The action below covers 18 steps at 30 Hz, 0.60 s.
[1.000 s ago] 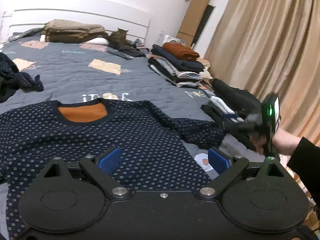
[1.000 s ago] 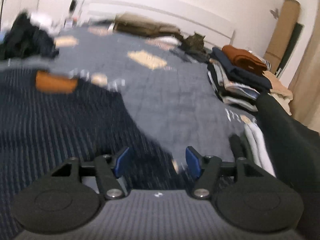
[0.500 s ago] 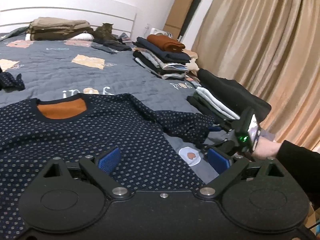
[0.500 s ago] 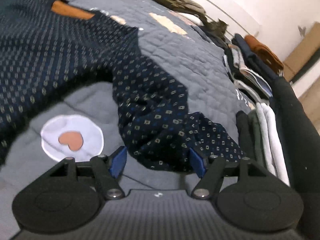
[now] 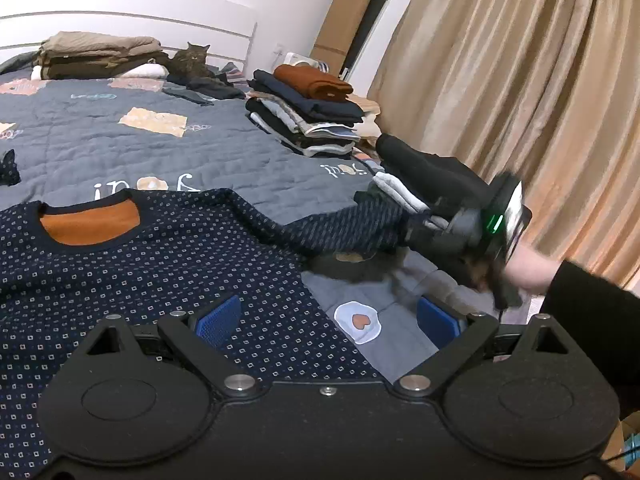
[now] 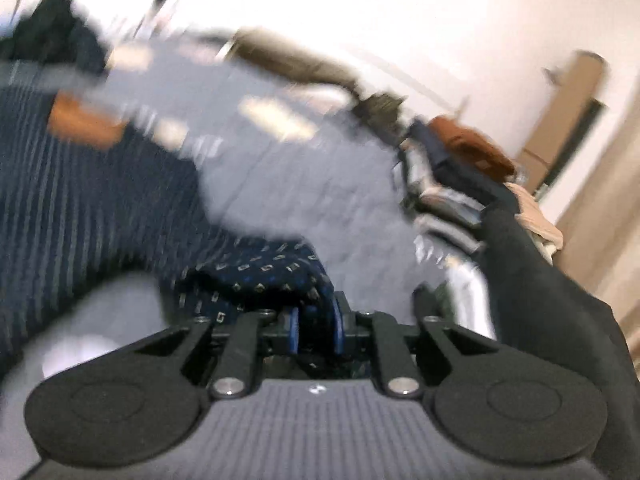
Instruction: Fold clothes
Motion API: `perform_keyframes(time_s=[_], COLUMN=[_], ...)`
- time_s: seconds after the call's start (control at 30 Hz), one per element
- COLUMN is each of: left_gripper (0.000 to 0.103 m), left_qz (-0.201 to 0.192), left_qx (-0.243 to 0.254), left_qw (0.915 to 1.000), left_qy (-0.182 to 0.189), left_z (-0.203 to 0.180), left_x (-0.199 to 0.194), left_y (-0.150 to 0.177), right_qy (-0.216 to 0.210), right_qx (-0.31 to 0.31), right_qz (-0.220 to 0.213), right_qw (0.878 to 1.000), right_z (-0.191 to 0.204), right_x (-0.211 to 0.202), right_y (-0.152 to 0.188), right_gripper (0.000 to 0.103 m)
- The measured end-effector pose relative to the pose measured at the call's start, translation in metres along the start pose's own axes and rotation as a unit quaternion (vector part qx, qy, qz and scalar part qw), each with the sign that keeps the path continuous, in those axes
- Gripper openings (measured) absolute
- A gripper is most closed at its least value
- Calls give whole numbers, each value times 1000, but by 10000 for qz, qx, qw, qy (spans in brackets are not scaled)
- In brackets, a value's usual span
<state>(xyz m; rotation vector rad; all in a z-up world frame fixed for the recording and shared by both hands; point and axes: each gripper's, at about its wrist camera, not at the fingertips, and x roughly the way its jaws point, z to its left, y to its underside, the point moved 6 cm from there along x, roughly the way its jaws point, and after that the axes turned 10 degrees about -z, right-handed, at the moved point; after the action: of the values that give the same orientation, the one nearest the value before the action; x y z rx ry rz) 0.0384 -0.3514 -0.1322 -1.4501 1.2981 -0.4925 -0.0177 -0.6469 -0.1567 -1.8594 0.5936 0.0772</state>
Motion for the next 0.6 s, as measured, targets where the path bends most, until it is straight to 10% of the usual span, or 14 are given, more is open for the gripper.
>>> perform_keyframes(time_s=[0.23,0.43,0.6], left_gripper=[95,95,95], left_qz=[-68,-2,-20], left_qx=[-35,-32,-65], left_qw=[10000,10000,10000], left_qy=[4,-37,-15], left_z=[1,3,5], left_x=[0,3,2], left_y=[-4,-2,-3], right_qy=[239,1096,986], right_qx=[1910,1075,1340], right_qz=[41,987,812], right_qw=[9813,9832,9827], right_z=[-66,-76,-75], right_x=[39,97,63], right_y=[-49,-17,-12], right_gripper=[17,20,31])
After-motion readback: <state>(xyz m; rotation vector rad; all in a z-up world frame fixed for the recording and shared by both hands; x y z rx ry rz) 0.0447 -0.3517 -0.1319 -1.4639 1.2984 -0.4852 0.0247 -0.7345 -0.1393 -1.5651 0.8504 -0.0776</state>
